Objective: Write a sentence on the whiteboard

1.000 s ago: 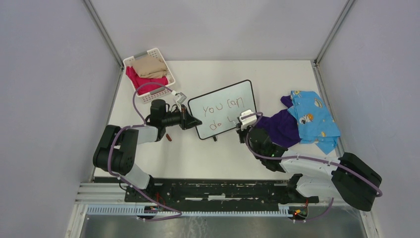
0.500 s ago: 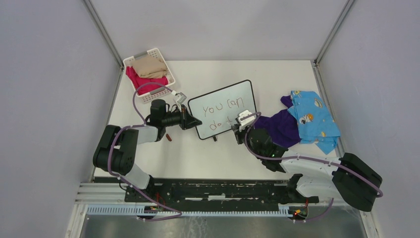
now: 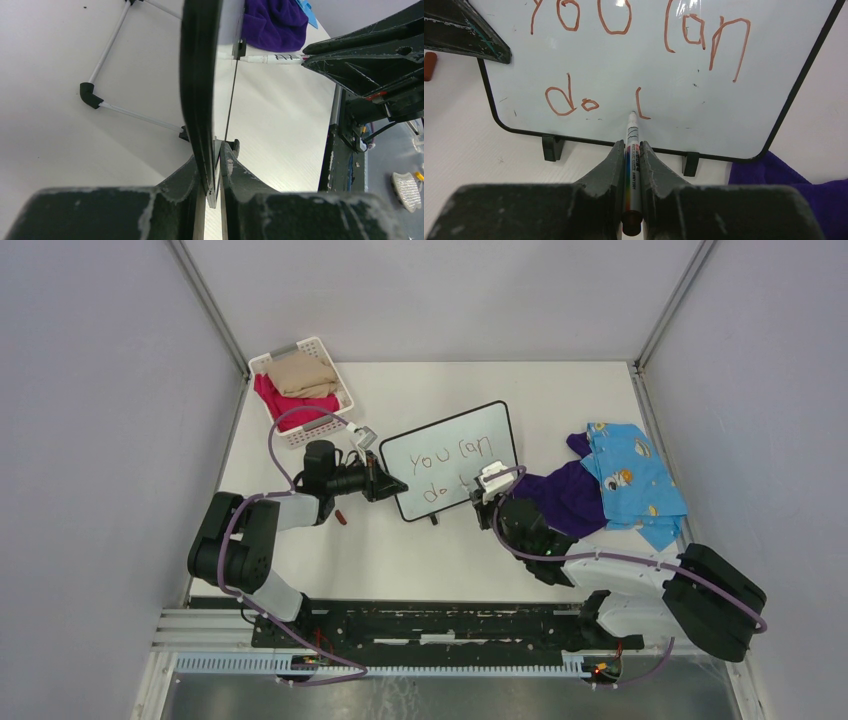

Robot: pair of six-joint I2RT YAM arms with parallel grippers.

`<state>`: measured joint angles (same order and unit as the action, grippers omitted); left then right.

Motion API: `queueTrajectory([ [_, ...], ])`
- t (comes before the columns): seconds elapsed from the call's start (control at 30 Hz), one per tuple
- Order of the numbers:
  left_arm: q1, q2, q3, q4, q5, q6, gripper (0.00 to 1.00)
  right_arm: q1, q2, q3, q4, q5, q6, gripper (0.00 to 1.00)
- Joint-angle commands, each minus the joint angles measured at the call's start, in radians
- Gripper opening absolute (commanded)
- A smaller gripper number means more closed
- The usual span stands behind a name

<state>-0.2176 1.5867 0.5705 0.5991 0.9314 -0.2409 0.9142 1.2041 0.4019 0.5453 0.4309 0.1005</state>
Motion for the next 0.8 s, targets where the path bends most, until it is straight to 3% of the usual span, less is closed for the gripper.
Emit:
queueTrajectory([
  [0.0,-0.019,0.022,-0.002,-0.095,-0.077,0.11,0.02,-0.014,0.002,0.023,0.057,0.04,-0.002,0.0],
  [0.3,-0.021,0.021,-0.002,-0.099,-0.083,0.112,0.02,-0.029,-0.035,0.013,0.038,0.1,-0.002,0.0],
  [0.77,-0.023,0.021,0.0,-0.104,-0.084,0.115,0.02,-0.032,-0.057,0.056,0.065,0.047,-0.023,0.0],
])
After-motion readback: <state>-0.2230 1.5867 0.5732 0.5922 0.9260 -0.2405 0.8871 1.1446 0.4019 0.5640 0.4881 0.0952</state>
